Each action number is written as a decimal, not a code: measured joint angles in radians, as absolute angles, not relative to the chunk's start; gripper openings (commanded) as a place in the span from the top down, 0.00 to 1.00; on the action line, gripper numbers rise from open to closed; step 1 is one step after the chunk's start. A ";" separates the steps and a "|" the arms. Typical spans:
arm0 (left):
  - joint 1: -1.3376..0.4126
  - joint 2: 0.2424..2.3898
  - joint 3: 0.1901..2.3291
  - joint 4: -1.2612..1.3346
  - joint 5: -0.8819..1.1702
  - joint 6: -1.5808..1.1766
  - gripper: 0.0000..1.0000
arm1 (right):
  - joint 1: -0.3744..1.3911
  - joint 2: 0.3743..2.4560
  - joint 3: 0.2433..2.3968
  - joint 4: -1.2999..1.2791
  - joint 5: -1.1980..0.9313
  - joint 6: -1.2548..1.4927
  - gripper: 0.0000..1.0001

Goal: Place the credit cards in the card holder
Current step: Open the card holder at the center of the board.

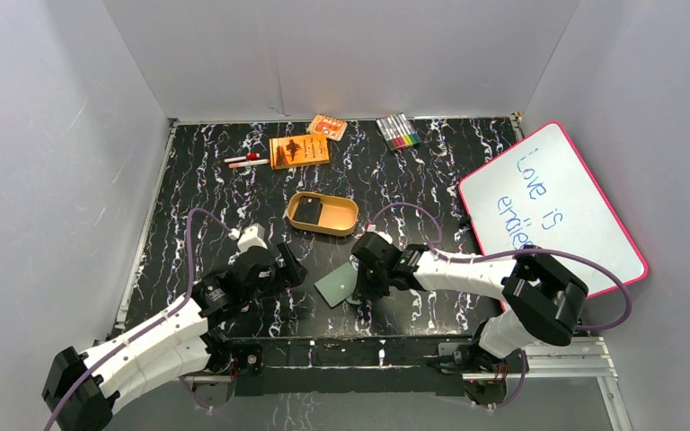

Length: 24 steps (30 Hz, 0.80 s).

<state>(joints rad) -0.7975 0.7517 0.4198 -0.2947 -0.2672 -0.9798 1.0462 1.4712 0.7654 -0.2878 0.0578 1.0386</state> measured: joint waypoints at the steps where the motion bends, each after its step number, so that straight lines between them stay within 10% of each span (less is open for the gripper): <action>1: -0.797 0.754 0.419 -0.292 -0.266 -0.980 0.16 | 1.042 1.473 0.765 -0.286 0.056 1.028 0.99; 24: -0.796 0.757 0.371 -0.287 -0.242 -1.005 0.17 | 1.006 1.638 1.125 -0.356 -0.093 0.220 1.00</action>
